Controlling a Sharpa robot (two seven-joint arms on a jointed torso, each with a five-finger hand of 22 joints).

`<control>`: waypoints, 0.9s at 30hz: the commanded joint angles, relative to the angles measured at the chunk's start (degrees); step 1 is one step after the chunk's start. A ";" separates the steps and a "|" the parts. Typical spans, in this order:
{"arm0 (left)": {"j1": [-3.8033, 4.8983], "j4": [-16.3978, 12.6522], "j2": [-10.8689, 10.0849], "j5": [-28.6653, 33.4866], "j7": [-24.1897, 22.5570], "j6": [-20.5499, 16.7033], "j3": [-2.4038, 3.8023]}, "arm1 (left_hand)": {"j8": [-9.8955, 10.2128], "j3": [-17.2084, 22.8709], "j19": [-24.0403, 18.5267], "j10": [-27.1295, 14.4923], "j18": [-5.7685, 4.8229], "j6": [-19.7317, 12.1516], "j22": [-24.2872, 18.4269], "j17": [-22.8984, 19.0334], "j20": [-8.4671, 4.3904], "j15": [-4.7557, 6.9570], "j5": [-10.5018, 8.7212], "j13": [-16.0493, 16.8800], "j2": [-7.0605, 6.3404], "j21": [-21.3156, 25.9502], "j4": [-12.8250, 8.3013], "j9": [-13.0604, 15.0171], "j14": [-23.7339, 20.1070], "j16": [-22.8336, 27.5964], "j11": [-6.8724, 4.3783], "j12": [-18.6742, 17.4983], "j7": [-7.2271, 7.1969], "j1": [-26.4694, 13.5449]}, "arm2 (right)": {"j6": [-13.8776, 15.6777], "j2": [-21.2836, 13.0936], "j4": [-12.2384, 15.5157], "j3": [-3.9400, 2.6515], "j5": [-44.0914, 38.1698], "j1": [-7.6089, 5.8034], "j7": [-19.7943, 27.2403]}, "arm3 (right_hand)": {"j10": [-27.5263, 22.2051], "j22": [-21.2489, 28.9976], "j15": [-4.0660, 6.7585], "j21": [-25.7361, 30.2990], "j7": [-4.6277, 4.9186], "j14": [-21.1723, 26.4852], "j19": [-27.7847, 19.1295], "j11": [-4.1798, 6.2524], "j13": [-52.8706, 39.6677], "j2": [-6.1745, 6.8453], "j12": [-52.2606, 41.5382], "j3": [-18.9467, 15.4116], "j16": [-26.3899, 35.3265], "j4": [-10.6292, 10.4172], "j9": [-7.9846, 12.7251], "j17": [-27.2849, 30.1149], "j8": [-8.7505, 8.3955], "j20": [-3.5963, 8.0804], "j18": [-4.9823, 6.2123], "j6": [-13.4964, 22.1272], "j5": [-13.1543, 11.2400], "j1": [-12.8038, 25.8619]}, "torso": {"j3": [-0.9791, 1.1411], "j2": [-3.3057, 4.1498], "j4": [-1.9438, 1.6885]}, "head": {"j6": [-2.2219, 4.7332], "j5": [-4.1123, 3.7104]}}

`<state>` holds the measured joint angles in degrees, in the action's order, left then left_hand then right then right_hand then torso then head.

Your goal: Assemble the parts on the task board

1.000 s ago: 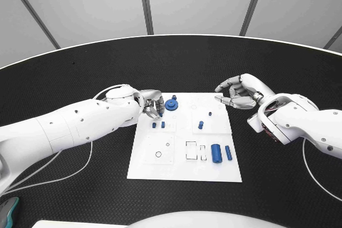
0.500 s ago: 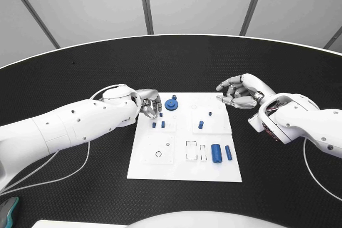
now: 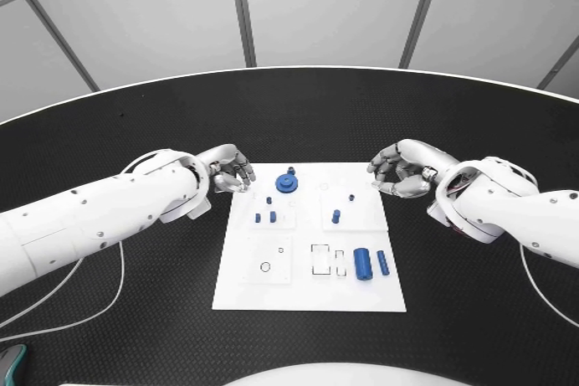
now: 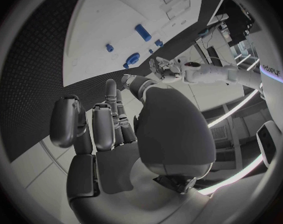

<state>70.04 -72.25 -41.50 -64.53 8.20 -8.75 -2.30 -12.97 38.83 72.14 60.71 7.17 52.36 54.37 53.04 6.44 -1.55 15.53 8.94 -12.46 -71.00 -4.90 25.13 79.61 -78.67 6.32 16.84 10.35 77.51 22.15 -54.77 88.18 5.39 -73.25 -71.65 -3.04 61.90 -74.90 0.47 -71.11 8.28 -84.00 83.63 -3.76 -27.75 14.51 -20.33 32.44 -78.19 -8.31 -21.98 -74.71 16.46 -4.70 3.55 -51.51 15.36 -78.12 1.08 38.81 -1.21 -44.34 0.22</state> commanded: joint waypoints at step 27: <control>0.13 -10.10 -9.97 66.01 -19.79 5.29 -0.05 | -0.85 -4.77 -11.37 2.87 3.49 2.00 -21.03 -25.96 -0.36 0.46 -0.10 -0.61 1.28 17.35 1.96 -0.03 -13.41 14.98 -0.63 -0.43 -0.49 -2.35 | -8.14 9.66 -6.72 0.06 -23.82 0.51 -5.03 | 1.15 -4.52 -0.43 -2.77 0.29 -3.04 1.50 -0.91 7.81 0.34 8.52 1.41 -0.81 0.78 0.21 -0.69 -1.42 -0.44 -0.07 -1.91 -1.43 0.07 | -0.22 -0.53 0.27 | 2.05 -3.18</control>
<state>70.17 -82.29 -51.43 1.42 -11.55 -3.51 -2.35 -13.55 34.47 61.00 63.28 10.31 54.07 33.41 27.15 6.34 -1.14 15.53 8.28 -11.41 -53.96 -2.93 25.18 66.52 -64.07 5.60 16.19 9.81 75.48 14.14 -45.32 81.56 5.44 -97.06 -71.18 -8.09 62.75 -74.90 0.47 -73.59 8.50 -83.99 83.84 -4.48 -19.98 14.89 -12.03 33.55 -78.85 -7.51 -21.72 -74.92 15.04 -4.91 3.55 -53.14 13.63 -77.74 0.92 38.22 -0.99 -42.17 -3.08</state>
